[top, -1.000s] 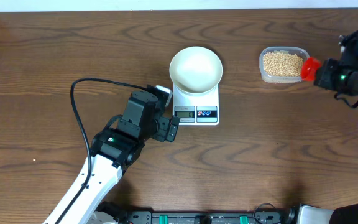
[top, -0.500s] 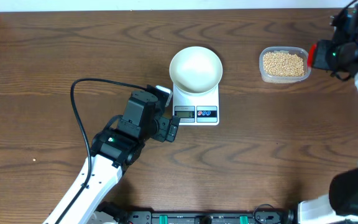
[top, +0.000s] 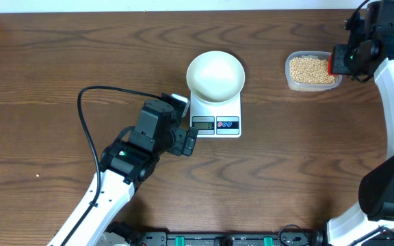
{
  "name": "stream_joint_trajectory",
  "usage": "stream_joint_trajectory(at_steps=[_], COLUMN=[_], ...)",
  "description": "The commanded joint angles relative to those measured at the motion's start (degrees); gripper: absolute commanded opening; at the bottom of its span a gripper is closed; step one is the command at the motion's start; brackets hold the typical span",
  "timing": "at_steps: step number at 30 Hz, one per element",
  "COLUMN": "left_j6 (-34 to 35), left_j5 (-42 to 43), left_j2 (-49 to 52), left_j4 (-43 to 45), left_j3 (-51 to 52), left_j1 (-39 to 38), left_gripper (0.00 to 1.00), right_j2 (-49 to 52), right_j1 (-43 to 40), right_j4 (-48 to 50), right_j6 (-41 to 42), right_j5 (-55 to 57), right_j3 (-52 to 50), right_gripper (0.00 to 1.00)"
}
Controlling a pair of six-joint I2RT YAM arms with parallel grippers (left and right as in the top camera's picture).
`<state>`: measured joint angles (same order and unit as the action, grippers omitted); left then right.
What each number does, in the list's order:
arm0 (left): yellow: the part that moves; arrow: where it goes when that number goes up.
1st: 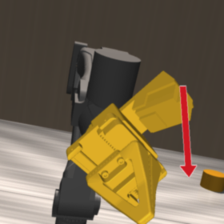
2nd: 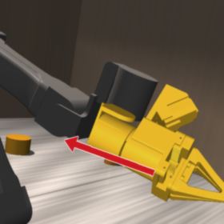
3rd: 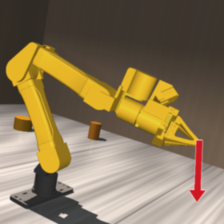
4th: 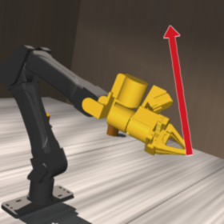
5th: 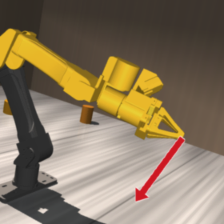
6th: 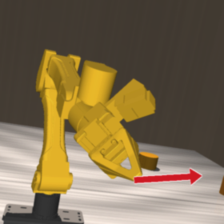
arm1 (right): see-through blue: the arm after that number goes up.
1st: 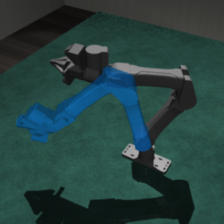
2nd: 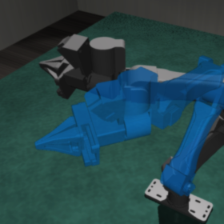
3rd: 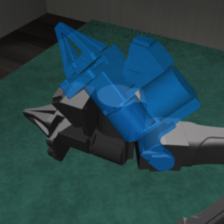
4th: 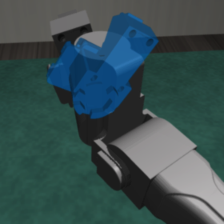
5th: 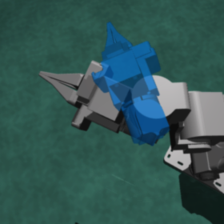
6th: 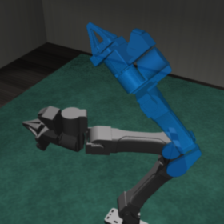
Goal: Scoop item into bowl and weigh 50g on scale
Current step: 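Raise the red scoop with the right gripper over the soybean tub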
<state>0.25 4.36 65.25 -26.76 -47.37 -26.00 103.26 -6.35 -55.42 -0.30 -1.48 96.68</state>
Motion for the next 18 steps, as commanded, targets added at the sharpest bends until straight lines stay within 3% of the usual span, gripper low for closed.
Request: stream_joint_trajectory(at_steps=[1, 18], left_j6=[0.92, 0.92], left_j5=[0.13, 0.13], left_j2=[0.24, 0.22], left_j4=[-0.09, -0.11], left_j3=[0.13, 0.13], left_j1=[-0.07, -0.07], left_gripper=[0.95, 0.95], right_j2=[-0.07, 0.17], right_j1=[0.46, 0.42], right_j4=[0.68, 2.95], right_j6=[-1.09, -3.67], right_j5=[0.70, -1.90], right_j3=[1.03, 1.01], right_gripper=[0.01, 0.01])
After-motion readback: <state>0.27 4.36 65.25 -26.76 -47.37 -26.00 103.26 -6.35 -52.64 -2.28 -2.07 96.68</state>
